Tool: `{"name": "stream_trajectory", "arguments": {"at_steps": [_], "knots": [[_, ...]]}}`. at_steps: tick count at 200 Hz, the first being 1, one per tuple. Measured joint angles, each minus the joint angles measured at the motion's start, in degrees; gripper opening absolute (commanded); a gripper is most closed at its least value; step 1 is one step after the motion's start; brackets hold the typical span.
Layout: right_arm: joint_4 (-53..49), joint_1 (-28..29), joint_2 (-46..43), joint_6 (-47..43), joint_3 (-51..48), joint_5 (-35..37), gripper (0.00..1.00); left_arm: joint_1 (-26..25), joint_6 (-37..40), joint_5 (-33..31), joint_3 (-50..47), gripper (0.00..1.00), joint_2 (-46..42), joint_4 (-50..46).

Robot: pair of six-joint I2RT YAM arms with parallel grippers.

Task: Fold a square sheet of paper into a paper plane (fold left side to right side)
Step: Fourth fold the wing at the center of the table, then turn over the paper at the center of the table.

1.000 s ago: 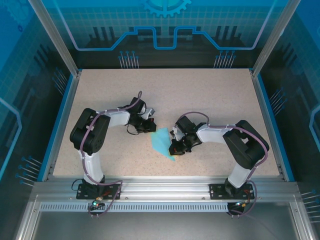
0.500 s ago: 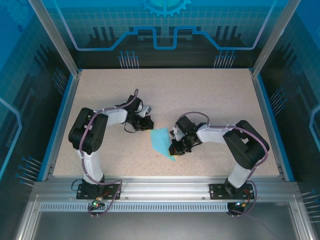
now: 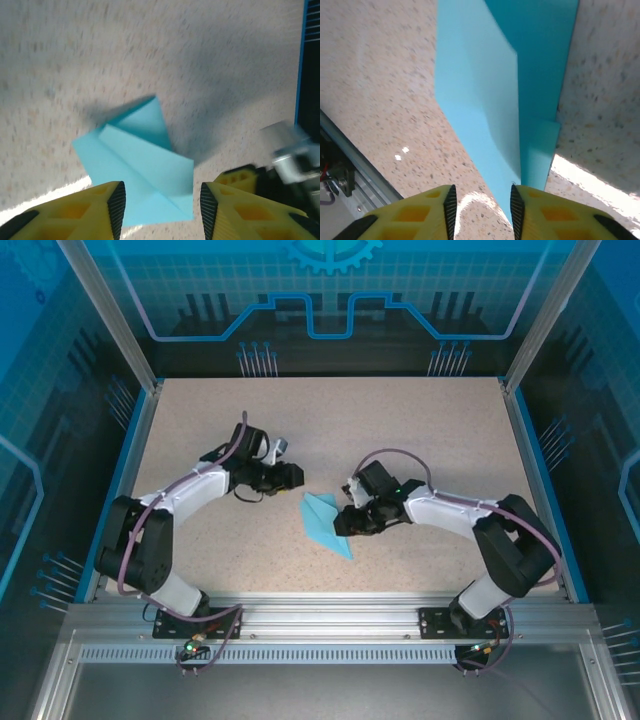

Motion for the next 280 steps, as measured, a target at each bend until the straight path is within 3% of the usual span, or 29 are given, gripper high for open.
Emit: {"name": "stream_trajectory", "arguments": {"at_steps": [34, 134, 167, 187, 211, 280], "knots": [[-1.4, -1.8, -0.6, -2.6, 1.6, 2.8, 0.48, -0.8, -5.1, 2.7, -5.1, 0.54, 0.6, 1.0], [2.1, -2.3, 5.4, -3.6, 3.2, 2.8, 0.49, -6.5, -10.1, 4.4, -1.2, 0.55, 10.8, 5.2], [3.6, -2.3, 9.3, -3.6, 5.6, 0.8, 0.40, -6.8, -10.3, 3.9, -1.0, 0.56, 11.0, 5.0], [4.5, -2.3, 10.3, -3.7, 6.7, 0.0, 0.26, -6.8, -10.4, 3.6, -1.0, 0.57, 11.0, 4.7], [4.6, -2.3, 10.6, -4.2, 6.9, 0.0, 0.18, -6.8, -10.4, 3.3, -1.0, 0.57, 11.0, 4.6], [4.2, -3.1, 10.6, -4.3, 6.8, 0.8, 0.13, -8.2, -10.4, 3.1, 1.1, 0.58, 12.7, 4.4]]}}
